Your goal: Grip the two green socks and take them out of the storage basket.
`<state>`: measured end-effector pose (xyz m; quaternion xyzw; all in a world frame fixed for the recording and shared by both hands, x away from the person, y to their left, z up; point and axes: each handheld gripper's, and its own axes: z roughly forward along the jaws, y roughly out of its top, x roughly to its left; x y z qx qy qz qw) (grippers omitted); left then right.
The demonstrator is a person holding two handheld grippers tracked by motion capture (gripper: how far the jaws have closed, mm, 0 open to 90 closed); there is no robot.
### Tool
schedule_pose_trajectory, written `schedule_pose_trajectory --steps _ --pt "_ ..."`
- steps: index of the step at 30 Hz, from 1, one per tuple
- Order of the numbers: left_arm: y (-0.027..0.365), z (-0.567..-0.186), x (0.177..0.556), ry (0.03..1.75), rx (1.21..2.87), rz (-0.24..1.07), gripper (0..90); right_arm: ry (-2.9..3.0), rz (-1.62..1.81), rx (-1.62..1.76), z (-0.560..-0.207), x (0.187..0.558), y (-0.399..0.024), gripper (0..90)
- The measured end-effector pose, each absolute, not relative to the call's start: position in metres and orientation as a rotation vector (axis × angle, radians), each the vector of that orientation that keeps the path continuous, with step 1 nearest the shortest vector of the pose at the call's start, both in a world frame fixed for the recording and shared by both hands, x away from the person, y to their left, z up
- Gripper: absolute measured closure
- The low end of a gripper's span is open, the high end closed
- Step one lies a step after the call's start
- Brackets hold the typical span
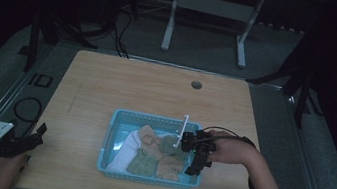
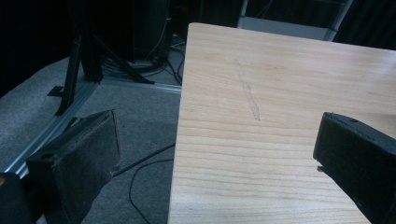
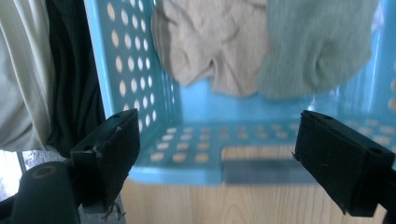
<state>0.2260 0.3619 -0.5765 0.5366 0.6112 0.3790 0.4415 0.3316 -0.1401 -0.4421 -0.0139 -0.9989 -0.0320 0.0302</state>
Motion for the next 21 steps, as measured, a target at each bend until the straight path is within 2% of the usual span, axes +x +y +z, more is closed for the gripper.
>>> schedule_pose_trajectory --steps 21 --pt "0.362 -0.576 0.226 1.514 1.333 0.936 0.7 -3.044 -0.120 0.209 -0.466 0.316 -0.061 17.0"
